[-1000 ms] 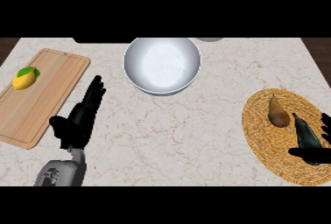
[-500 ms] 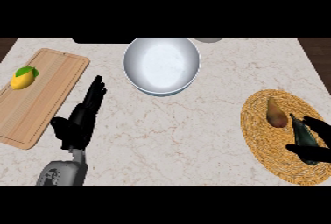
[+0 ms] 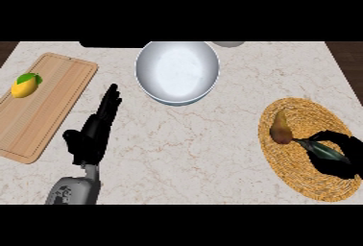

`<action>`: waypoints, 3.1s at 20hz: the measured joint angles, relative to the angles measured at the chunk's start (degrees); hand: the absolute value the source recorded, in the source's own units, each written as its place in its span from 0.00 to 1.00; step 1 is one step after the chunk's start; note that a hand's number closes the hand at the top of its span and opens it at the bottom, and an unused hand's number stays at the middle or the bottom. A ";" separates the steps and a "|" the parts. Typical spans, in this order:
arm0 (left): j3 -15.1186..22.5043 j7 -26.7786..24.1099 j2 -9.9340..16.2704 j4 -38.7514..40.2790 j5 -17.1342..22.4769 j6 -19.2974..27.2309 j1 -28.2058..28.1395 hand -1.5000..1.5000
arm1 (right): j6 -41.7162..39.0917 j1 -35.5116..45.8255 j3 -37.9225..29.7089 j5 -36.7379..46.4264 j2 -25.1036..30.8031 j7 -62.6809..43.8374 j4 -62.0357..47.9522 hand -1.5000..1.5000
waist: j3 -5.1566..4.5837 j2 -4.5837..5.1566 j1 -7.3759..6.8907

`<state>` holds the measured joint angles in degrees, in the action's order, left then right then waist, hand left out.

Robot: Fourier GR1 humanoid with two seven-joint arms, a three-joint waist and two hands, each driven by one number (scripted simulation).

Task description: Pick the eggplant from the placemat and place it in the bowl

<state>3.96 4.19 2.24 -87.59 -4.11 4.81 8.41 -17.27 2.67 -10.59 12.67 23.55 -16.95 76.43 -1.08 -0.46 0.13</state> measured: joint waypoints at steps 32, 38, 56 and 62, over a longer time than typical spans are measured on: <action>-1.63 1.45 1.07 -1.25 0.92 -1.33 -0.40 0.50 | -20.24 29.35 20.41 -23.85 -15.17 1.48 43.13 1.00 | 1.03 0.29 -0.16; -1.42 1.15 0.90 -1.97 0.84 -1.64 -1.25 0.50 | -15.15 42.04 18.29 -22.81 -17.51 -6.44 36.52 1.00 | 1.02 0.36 -0.48; -0.81 -0.36 -0.06 -0.32 -0.18 -1.58 0.36 0.50 | -2.54 59.87 22.02 10.37 -16.92 18.45 -3.24 1.00 | 1.03 0.96 -1.76; -0.73 1.16 -0.14 -0.47 -0.16 -1.75 1.66 0.50 | 6.78 62.90 22.10 17.81 -18.68 29.55 -21.13 1.00 | 1.04 1.12 -2.16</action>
<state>3.23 5.35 2.10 -88.06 -4.28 3.07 10.07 -10.49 65.57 11.51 30.49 4.87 12.61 55.30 -0.04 0.66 -2.03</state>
